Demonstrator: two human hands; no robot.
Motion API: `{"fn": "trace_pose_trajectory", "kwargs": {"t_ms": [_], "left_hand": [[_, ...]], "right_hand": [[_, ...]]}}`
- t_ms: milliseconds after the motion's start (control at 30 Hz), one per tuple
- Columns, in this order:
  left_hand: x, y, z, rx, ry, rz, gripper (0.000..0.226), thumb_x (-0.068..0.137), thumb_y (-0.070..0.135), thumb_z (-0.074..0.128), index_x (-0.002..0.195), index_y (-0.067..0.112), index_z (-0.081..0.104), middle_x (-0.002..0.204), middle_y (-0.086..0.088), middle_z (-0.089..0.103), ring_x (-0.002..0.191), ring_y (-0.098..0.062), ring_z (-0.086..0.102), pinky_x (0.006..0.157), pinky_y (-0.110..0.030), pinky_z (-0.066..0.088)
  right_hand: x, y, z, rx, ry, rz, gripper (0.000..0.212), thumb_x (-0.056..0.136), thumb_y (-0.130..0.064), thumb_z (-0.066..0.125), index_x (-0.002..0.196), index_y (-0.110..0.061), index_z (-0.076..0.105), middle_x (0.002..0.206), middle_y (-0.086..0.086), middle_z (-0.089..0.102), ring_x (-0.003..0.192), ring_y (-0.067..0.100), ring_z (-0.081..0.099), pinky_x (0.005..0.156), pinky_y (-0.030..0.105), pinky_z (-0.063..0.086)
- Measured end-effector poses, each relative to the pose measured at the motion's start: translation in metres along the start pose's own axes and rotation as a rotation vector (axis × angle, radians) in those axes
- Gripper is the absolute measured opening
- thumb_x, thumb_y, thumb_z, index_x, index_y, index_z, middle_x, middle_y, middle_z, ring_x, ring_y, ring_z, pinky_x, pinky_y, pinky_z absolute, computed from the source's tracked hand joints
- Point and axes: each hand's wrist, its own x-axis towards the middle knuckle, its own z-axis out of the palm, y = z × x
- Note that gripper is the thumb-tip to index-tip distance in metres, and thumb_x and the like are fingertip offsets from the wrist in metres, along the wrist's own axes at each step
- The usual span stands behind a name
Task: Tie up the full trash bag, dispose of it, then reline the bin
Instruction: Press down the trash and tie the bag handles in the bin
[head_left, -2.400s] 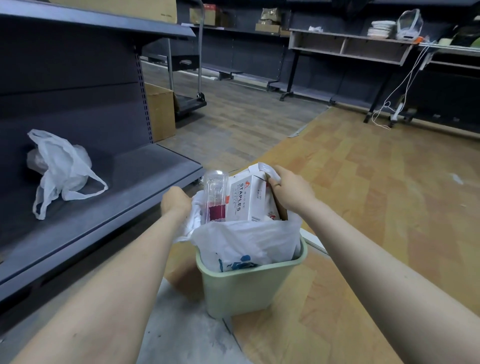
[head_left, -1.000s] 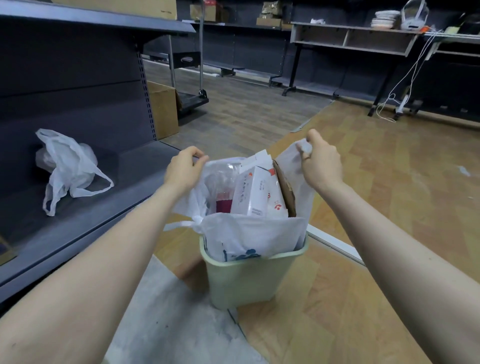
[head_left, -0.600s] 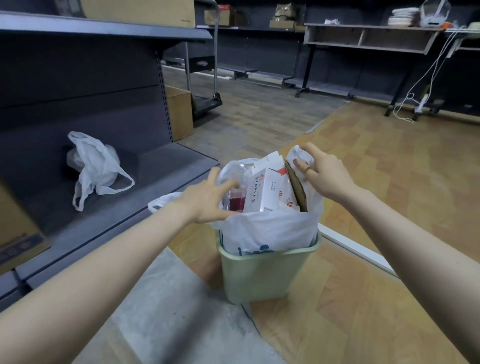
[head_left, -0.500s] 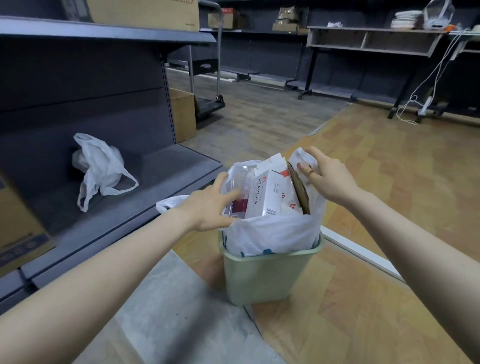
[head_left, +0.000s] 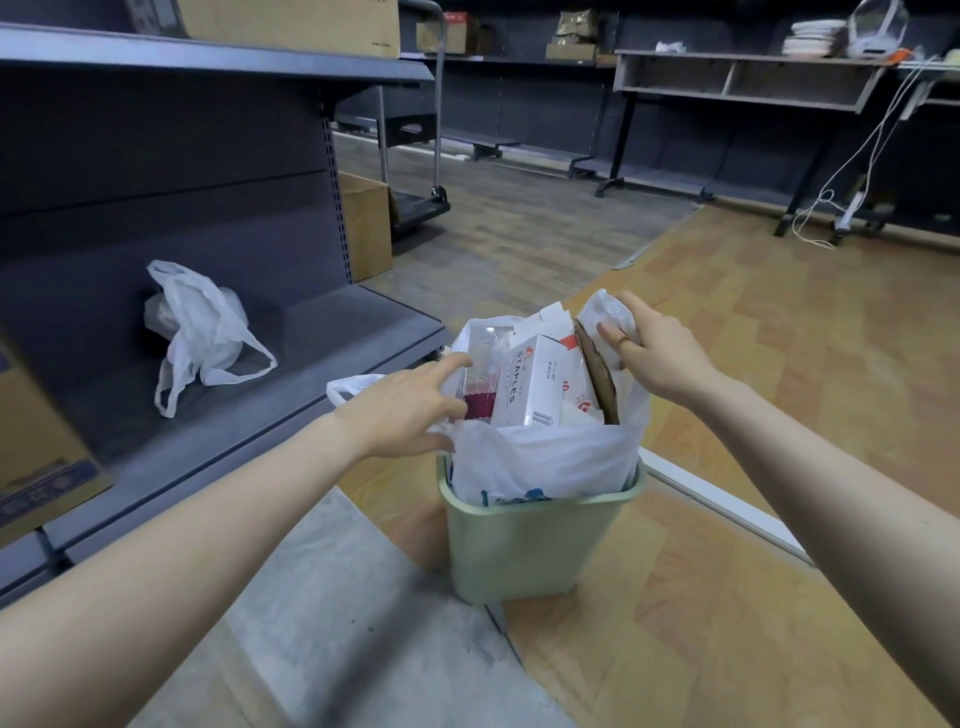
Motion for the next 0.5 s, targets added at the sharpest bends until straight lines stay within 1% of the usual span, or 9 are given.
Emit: {"fn": "trace_pose_trajectory", "kwargs": {"t_ms": [33,100,167,200,267,333,400,467,500], "left_hand": [[0.001,0.0,0.0,0.02,0.006,-0.01,0.026,0.089,0.039,0.056,0.096,0.017,0.067,0.149,-0.002,0.024,0.106,-0.02,0.05,0.066,-0.025,0.026],[0.005,0.002,0.001,0.037,0.027,-0.023,0.025,0.095,0.029,0.048,0.091,0.014,0.068,0.143,0.0,0.031,0.094,-0.015,0.046,0.059,-0.026,0.023],[0.008,0.003,0.001,0.034,0.069,-0.014,0.025,0.096,0.023,0.045,0.089,0.012,0.066,0.136,0.001,0.039,0.091,-0.017,0.047,0.049,-0.027,0.018],[0.009,0.004,0.002,0.036,0.095,-0.007,0.024,0.096,0.022,0.044,0.088,0.011,0.064,0.133,0.0,0.042,0.093,-0.019,0.049,0.048,-0.027,0.016],[0.012,0.006,0.004,0.038,0.14,0.012,0.021,0.095,0.018,0.044,0.086,0.009,0.061,0.123,-0.002,0.05,0.093,-0.025,0.052,0.051,-0.027,0.02],[0.015,0.006,0.005,0.018,0.204,0.054,0.016,0.091,0.011,0.047,0.082,0.007,0.06,0.106,-0.005,0.058,0.085,-0.028,0.054,0.052,-0.03,0.026],[0.016,0.002,0.0,0.007,0.32,0.066,0.013,0.081,0.005,0.047,0.075,0.007,0.059,0.089,-0.005,0.061,0.071,-0.029,0.055,0.046,-0.028,0.028],[0.016,-0.001,-0.008,-0.036,0.458,-0.005,0.018,0.078,0.01,0.038,0.072,0.008,0.054,0.08,-0.005,0.059,0.065,-0.025,0.05,0.042,-0.028,0.028],[0.017,-0.002,-0.01,-0.078,0.505,-0.068,0.019,0.081,0.012,0.035,0.072,0.01,0.051,0.079,-0.004,0.057,0.065,-0.024,0.047,0.044,-0.029,0.027]], "right_hand": [[0.0,0.0,0.001,-0.009,-0.004,0.003,0.032,0.099,-0.036,0.035,0.13,-0.027,0.04,0.095,0.012,0.068,0.092,0.036,0.063,0.083,0.044,0.05],[0.001,0.002,0.004,-0.031,0.001,0.013,0.03,0.099,-0.031,0.036,0.128,-0.027,0.043,0.099,0.011,0.069,0.088,0.037,0.066,0.083,0.045,0.051],[0.001,0.002,0.006,-0.046,0.013,0.03,0.027,0.099,-0.028,0.037,0.124,-0.025,0.048,0.099,0.01,0.069,0.084,0.037,0.067,0.082,0.044,0.051],[0.002,0.001,0.006,-0.055,0.021,0.031,0.023,0.098,-0.026,0.038,0.116,-0.023,0.051,0.096,0.009,0.069,0.08,0.037,0.067,0.08,0.043,0.052],[0.004,-0.003,0.004,-0.08,0.063,0.038,0.014,0.092,-0.011,0.038,0.092,-0.019,0.05,0.086,0.012,0.068,0.075,0.038,0.067,0.07,0.041,0.053],[0.008,-0.005,-0.001,-0.079,0.162,0.072,0.021,0.079,0.004,0.034,0.081,-0.014,0.045,0.081,0.018,0.064,0.074,0.041,0.064,0.061,0.04,0.048],[0.01,-0.007,-0.01,-0.022,0.286,0.095,0.022,0.074,0.008,0.031,0.08,-0.009,0.045,0.08,0.023,0.062,0.074,0.042,0.062,0.056,0.041,0.044],[0.011,-0.01,-0.018,0.043,0.407,0.119,0.023,0.076,0.007,0.031,0.084,-0.006,0.047,0.079,0.025,0.062,0.073,0.042,0.059,0.055,0.039,0.04],[0.013,-0.011,-0.02,0.05,0.432,0.137,0.024,0.076,0.007,0.031,0.086,-0.006,0.048,0.079,0.025,0.062,0.074,0.042,0.058,0.056,0.037,0.039]]}}
